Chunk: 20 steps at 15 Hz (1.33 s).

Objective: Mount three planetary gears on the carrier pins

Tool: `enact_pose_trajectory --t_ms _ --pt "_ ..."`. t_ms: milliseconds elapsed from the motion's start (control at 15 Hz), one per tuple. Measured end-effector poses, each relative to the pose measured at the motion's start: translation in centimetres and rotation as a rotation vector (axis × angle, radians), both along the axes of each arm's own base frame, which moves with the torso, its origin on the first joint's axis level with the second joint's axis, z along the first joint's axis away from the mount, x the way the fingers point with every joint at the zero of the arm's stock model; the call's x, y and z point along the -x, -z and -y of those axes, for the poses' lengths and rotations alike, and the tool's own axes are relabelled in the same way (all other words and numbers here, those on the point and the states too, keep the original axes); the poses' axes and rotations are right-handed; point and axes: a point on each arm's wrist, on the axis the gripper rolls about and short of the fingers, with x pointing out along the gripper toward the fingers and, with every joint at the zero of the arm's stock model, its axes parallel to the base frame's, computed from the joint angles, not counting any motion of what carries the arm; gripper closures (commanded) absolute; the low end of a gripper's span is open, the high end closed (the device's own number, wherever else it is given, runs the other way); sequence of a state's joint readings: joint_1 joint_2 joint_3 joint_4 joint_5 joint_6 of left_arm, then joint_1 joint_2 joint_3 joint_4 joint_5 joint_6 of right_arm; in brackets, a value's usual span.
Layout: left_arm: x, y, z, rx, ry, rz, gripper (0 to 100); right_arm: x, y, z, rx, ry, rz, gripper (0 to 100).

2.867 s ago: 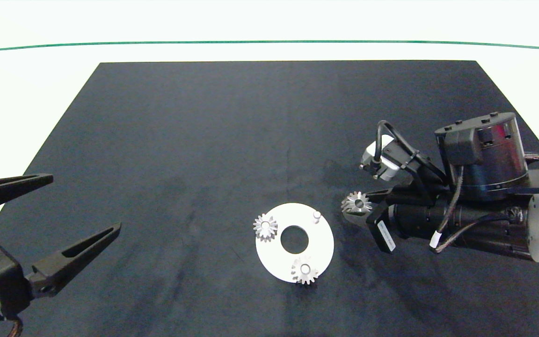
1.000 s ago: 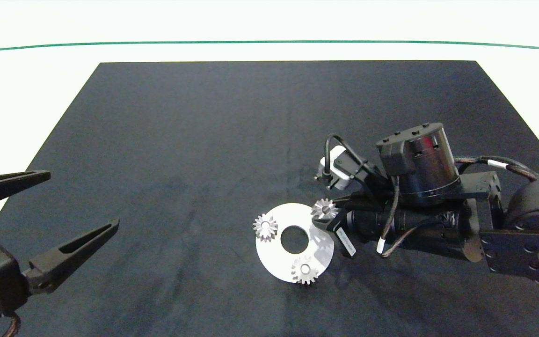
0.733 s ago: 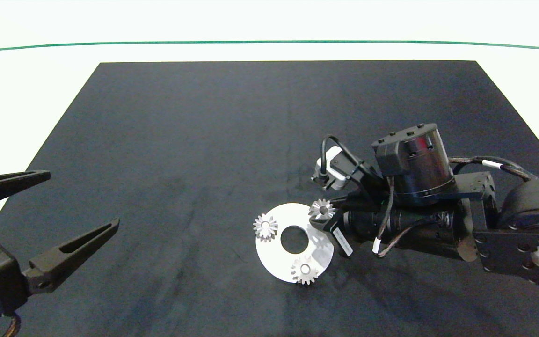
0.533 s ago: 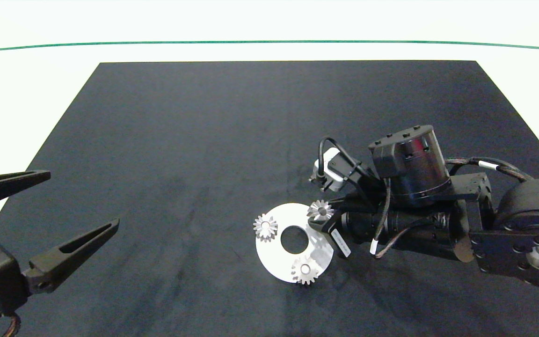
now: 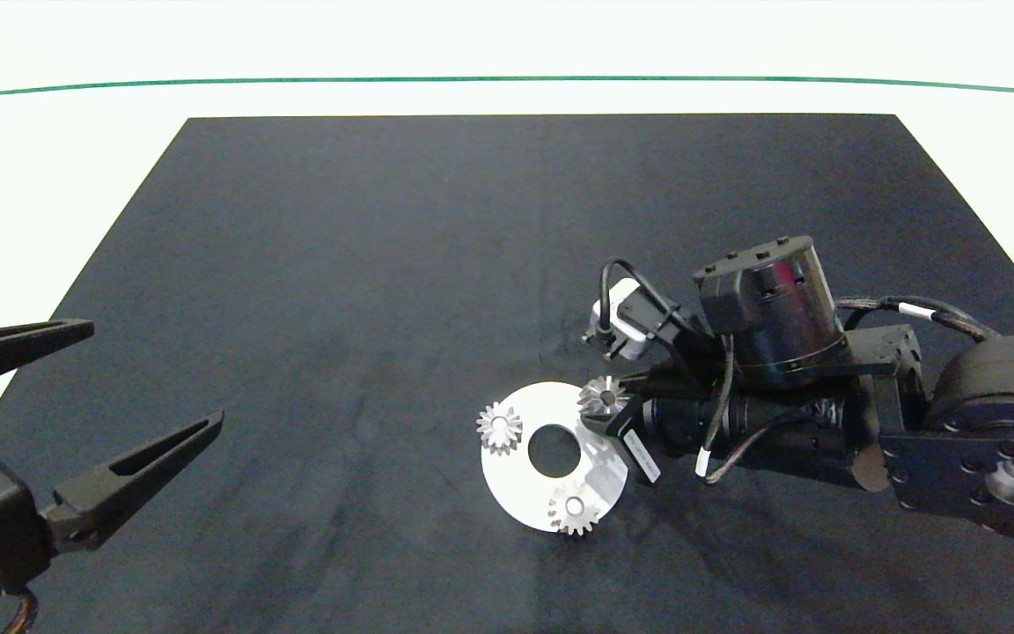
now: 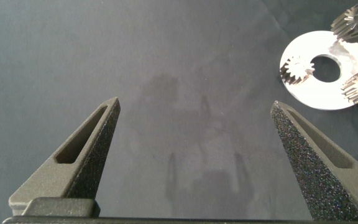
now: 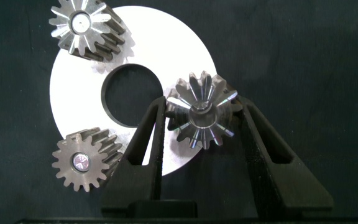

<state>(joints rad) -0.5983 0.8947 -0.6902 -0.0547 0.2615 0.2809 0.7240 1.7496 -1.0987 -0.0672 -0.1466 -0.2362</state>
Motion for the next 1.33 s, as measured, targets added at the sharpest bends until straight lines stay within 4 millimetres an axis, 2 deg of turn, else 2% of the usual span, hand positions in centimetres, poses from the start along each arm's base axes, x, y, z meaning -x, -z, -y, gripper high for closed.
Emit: enact_pose_trajectory --t_ms 1333 --pt "0.01 0.04 0.01 0.000 0.001 -0.001 0 -0.77 0.00 -0.30 -0.008 0.018 -0.007 100"
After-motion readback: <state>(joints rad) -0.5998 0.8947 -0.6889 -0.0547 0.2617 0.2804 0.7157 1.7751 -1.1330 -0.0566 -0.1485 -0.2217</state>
